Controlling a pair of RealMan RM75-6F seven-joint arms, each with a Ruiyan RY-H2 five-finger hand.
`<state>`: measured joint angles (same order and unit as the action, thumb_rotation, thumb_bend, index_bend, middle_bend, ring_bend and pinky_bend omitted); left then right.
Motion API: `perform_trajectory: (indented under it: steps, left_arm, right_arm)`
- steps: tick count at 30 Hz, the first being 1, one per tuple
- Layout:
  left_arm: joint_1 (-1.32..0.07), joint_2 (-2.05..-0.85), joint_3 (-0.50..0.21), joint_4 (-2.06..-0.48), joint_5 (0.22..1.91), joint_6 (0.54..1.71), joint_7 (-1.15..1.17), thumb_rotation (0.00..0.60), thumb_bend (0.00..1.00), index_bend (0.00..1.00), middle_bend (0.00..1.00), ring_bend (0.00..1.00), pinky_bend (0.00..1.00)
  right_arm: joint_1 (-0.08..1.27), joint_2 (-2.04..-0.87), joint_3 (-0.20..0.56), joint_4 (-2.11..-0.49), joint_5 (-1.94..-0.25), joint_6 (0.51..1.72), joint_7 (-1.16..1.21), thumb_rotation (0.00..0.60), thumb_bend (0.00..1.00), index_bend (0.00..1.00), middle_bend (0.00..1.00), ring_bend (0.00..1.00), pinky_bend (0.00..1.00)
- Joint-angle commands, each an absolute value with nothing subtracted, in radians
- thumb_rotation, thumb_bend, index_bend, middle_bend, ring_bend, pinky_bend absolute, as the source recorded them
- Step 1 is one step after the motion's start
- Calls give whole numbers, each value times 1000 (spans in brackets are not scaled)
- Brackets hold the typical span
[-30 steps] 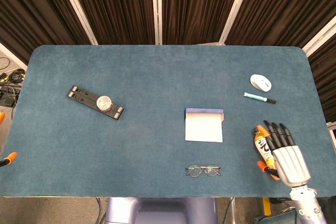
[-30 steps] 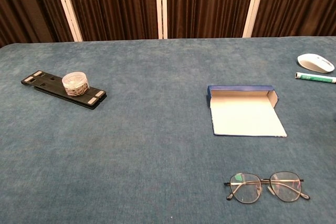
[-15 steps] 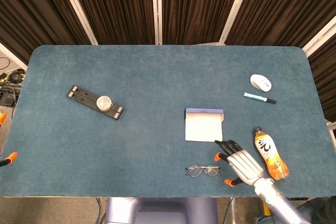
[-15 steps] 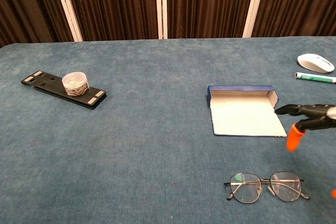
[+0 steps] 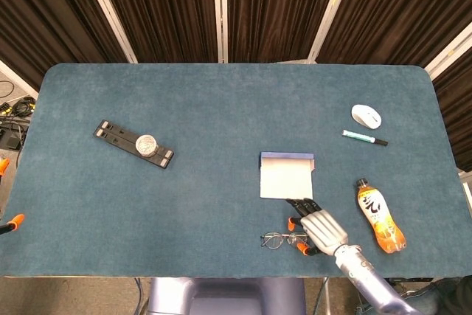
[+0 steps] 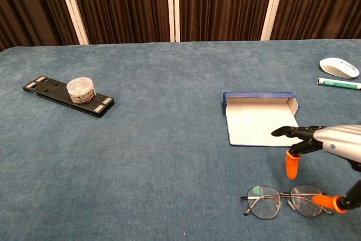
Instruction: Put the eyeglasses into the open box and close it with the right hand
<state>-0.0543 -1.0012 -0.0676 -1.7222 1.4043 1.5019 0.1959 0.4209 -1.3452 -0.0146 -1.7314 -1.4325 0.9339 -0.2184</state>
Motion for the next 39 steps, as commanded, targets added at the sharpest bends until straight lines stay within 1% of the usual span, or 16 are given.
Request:
perform_trajectory:
  steps: [1,12,24,39]
  left_arm:
    - [-58,-1004,-66,-1721,1406,1497,202,600,0,0,0,0,0]
    - [-65,-1009,-66,-1716,1397,1483,210,600,0,0,0,0,0]
    - [-66,-1010,-67,-1715,1393,1483,210,600,0,0,0,0,0]
    - [-66,-1011,-66,-1717,1391,1486,217,600,0,0,0,0,0]
  right_arm:
    - [439,-1364,-7,-1724,-1409,916,-255,600,275,448,0,0,0]
    - [466,-1408,-13,-1709,-1325,889,-335,600,275,458,0,0,0]
    - [475,-1420,-21,-1695,-1304,893,-343,600,285,487,0,0,0]
    - [484,-1413,-34,-1700,-1286,896,-349,600,323,572,0,0,0]
